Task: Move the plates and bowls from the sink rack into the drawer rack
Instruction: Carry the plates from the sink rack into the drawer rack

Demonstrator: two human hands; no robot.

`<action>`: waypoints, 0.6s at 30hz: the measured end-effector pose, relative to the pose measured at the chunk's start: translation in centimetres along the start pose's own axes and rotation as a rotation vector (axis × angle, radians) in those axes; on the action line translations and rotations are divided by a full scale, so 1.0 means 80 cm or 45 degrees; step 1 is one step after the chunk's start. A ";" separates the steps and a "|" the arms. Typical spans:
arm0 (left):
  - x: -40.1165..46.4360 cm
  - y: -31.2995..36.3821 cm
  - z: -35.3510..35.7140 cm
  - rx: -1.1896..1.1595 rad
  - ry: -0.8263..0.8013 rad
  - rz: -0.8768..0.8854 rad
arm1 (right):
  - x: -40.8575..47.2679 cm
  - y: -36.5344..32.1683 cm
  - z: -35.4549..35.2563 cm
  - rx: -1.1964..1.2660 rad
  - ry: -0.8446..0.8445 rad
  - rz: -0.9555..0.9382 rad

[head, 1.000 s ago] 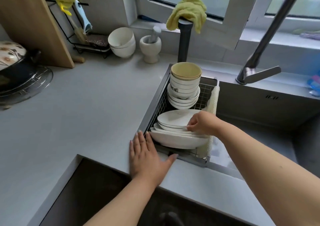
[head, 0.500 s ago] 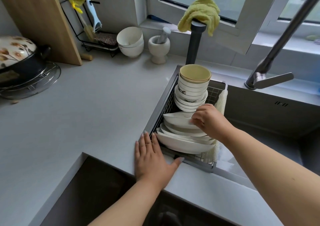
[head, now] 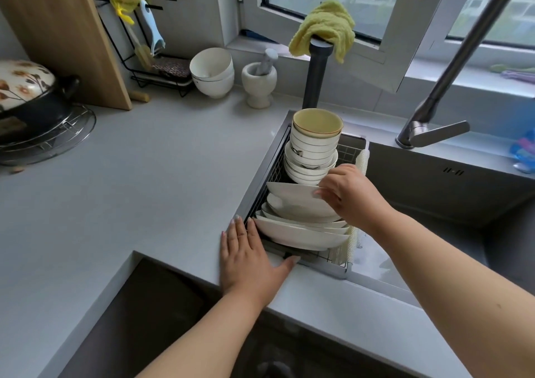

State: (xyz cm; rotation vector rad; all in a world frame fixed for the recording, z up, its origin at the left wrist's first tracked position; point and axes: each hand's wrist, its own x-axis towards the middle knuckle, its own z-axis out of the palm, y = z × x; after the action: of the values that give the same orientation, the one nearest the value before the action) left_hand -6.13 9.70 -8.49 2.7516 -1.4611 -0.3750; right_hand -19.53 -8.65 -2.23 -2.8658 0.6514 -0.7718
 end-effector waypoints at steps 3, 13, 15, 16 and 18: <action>-0.001 -0.004 0.000 -0.034 -0.006 0.020 | -0.004 -0.009 -0.015 -0.038 0.075 0.008; -0.039 -0.024 -0.062 -1.371 0.307 -0.228 | -0.038 -0.081 -0.086 -0.153 0.294 -0.196; -0.059 -0.013 -0.091 -1.814 0.209 -0.360 | -0.053 -0.108 -0.098 -0.164 0.313 -0.271; -0.071 -0.009 -0.105 -2.042 0.077 -0.398 | -0.062 -0.122 -0.103 -0.176 0.312 -0.315; -0.098 -0.009 -0.125 -2.342 -0.223 -0.418 | -0.084 -0.151 -0.109 -0.206 0.295 -0.394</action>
State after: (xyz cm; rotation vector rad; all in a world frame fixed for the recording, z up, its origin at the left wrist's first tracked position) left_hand -7.67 15.47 2.75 1.3073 -0.1302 -1.1511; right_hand -24.57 5.22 4.78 -3.0964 0.3030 -1.1565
